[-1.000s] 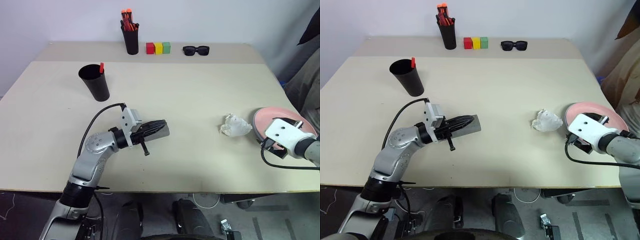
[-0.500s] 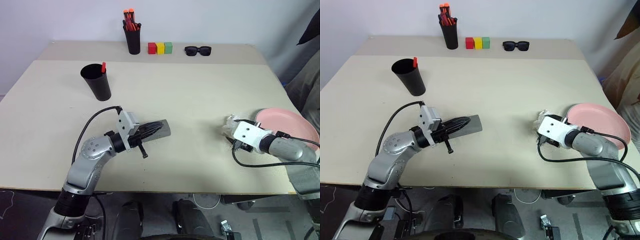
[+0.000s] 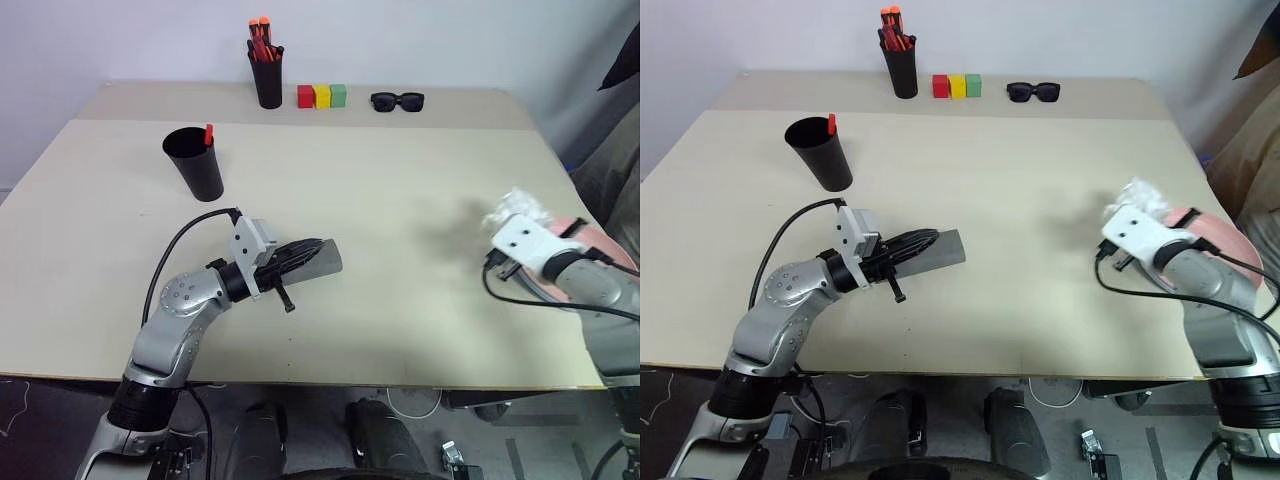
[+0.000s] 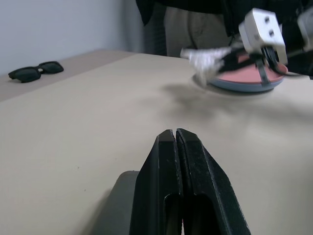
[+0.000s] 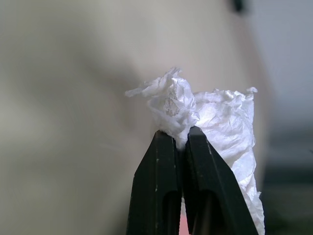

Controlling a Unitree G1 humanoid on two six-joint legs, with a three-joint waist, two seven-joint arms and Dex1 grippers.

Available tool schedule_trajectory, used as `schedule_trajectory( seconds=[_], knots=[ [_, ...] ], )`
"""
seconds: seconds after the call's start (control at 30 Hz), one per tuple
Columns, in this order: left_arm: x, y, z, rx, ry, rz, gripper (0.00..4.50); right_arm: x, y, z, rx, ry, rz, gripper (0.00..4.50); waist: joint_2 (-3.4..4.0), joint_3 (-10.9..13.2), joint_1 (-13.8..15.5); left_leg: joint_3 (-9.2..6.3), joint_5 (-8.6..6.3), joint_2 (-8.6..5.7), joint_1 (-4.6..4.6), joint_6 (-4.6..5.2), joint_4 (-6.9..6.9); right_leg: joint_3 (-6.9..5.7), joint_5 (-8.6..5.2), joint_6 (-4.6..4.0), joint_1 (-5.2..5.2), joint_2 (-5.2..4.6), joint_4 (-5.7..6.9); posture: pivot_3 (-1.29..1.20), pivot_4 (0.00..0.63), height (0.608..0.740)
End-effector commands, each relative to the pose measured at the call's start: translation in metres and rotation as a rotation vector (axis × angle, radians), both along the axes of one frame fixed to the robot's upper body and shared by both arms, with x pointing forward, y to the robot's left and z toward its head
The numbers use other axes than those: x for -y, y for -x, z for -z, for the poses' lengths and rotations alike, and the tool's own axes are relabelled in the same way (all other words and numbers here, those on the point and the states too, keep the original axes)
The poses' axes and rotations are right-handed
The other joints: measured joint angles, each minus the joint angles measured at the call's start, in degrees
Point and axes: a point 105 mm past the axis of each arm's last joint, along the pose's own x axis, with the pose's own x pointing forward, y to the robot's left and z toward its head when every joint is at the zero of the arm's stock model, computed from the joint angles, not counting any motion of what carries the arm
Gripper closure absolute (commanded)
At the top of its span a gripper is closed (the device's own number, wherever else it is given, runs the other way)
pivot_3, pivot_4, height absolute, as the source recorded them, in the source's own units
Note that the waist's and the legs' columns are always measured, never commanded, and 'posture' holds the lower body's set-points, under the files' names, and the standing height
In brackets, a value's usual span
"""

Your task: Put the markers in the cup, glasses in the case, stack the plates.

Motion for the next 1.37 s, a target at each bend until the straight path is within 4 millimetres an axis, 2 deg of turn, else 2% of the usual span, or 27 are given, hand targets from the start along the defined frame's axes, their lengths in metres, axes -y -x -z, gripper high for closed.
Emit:
schedule_trajectory(
  seconds=[0.03,0.13,0.23,0.33,0.4,0.47,0.57,0.67,0.73,0.87,1.03,1.17,1.37],
  knots=[
    [0.009,-0.003,-0.009,0.042,0.021,0.041,4.5,0.037,0.014,-0.01,0.025,0.069,0.167,4.45,-0.01,0.0,0.0,0.0,0.0,-0.01,-0.01,0.0,0.0,0.0,0.0,-0.01,0.0,0.0,0.0,0.0,0.15,0.722],
    [0.011,-0.006,-0.009,0.047,0.023,0.05,4.5,0.044,0.021,-0.004,-0.003,0.049,0.204,3.59,0.02,0.0,-0.3,-0.01,0.0,0.0,0.0,0.0,-0.01,0.0,0.04,0.07,0.0,0.01,0.0,0.0,0.15,0.722],
    [0.012,-0.008,-0.01,0.052,0.024,0.051,4.5,0.042,0.022,-0.006,0.004,0.04,0.206,2.08,0.11,-0.1,-0.8,0.0,0.0,0.0,0.03,0.0,-0.02,0.01,0.07,0.12,0.0,0.02,0.02,0.0,0.15,0.722],
    [0.008,-0.01,-0.016,0.073,0.03,0.009,4.5,0.021,0.015,-0.007,0.019,0.006,0.113,0.56,0.11,-0.1,-0.8,-0.02,0.0,0.01,0.05,0.0,-0.03,0.01,0.07,0.13,0.0,0.03,0.02,0.0,0.15,0.722],
    [0.002,-0.013,-0.022,0.091,0.034,-0.047,4.5,0.004,0.009,-0.009,0.029,-0.049,0.04,0.56,0.1,-0.1,-0.7,-0.01,0.0,0.01,0.04,0.0,-0.03,0.01,0.07,0.14,0.0,0.03,0.02,0.0,0.15,0.722],
    [-0.013,-0.02,-0.029,0.107,0.047,-0.152,4.5,-0.015,0.002,-0.013,0.051,-0.107,-0.045,0.56,0.09,-0.1,-0.7,-0.02,0.0,0.01,0.04,0.0,-0.03,0.01,0.08,0.15,0.0,0.03,0.02,0.0,0.15,0.722],
    [-0.046,-0.032,-0.042,0.146,0.077,-0.367,4.5,-0.044,-0.007,-0.02,0.082,-0.237,-0.168,0.56,0.09,-0.1,-0.6,-0.03,0.0,0.02,0.04,0.01,-0.04,0.01,0.09,0.17,0.0,0.04,0.02,0.0,0.15,0.722],
    [-0.087,-0.035,-0.048,0.157,0.099,-0.57,4.5,-0.078,-0.012,-0.023,0.069,-0.368,-0.327,0.56,0.07,0.0,-0.5,-0.02,0.0,0.02,0.03,0.01,-0.04,0.01,0.09,0.18,0.0,0.03,0.02,0.0,0.15,0.722],
    [-0.12,-0.031,-0.046,0.156,0.079,-0.707,4.5,-0.095,-0.015,-0.022,0.039,-0.475,-0.404,0.56,0.07,0.0,-0.7,-0.01,0.0,0.03,0.03,0.01,-0.05,0.0,0.1,0.18,0.0,0.03,0.02,0.0,0.15,0.722],
    [-0.166,-0.015,-0.027,0.143,-0.062,-0.873,4.5,-0.111,-0.023,-0.017,-0.01,-0.564,-0.487,0.56,0.05,0.0,-0.4,0.03,-0.01,0.05,0.04,0.01,-0.06,-0.03,0.09,0.17,0.0,0.01,0.03,0.0,0.15,0.722],
    [-0.188,0.009,-0.023,0.134,-0.08,-0.951,4.5,-0.123,-0.032,-0.012,-0.057,-0.638,-0.539,0.56,-0.05,0.0,-0.1,0.05,-0.01,0.05,0.03,0.02,-0.05,-0.04,0.02,0.02,0.0,-0.02,0.01,0.0,0.15,0.722],
    [-0.189,0.02,-0.016,0.114,-0.083,-0.975,4.5,-0.129,-0.035,-0.001,-0.091,-0.628,-0.561,0.56,-0.05,0.0,-0.3,0.06,-0.02,0.05,0.02,0.02,-0.05,-0.04,0.0,-0.03,0.0,-0.04,0.01,0.0,0.15,0.722],
    [-0.19,0.028,-0.008,0.093,-0.074,-0.988,4.5,-0.139,-0.04,0.004,-0.119,-0.625,-0.595,0.56,-0.04,0.0,-0.6,0.07,-0.01,0.1,0.04,0.02,-0.06,-0.04,0.01,-0.03,-0.03,0.0,0.02,0.0,0.15,0.722]
  ],
)
